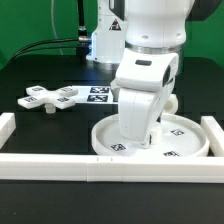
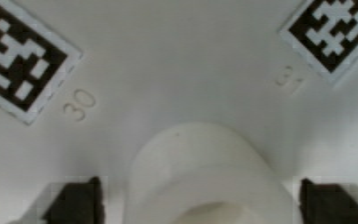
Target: Assemble round table
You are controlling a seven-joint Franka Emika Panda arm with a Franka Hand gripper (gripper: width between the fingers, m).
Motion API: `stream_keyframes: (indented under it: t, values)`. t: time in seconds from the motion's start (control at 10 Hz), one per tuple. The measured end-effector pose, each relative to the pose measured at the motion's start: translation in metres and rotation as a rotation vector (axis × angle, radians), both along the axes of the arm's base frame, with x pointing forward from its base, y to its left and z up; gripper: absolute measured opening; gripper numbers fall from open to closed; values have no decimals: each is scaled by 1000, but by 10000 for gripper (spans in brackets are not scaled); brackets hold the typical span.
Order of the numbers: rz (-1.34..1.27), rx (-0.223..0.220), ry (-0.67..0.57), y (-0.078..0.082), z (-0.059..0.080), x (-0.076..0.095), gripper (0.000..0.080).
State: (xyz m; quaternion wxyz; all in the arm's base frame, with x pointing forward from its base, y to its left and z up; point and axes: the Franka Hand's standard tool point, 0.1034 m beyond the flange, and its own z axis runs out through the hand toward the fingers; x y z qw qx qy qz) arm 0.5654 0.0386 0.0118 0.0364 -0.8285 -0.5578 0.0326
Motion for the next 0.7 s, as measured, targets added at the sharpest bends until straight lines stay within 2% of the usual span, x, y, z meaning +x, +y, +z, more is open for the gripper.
stream_keyframes:
  t: [0.1,0.3,0.5,0.7]
  values:
    - [0,0,0,0,0,0,627]
    - [-12,-4,-18,-4,14,5,645]
    - [-97,-20,-40,-8,40,0,648]
    - [-193,-34,-59,-6,66,-13,649]
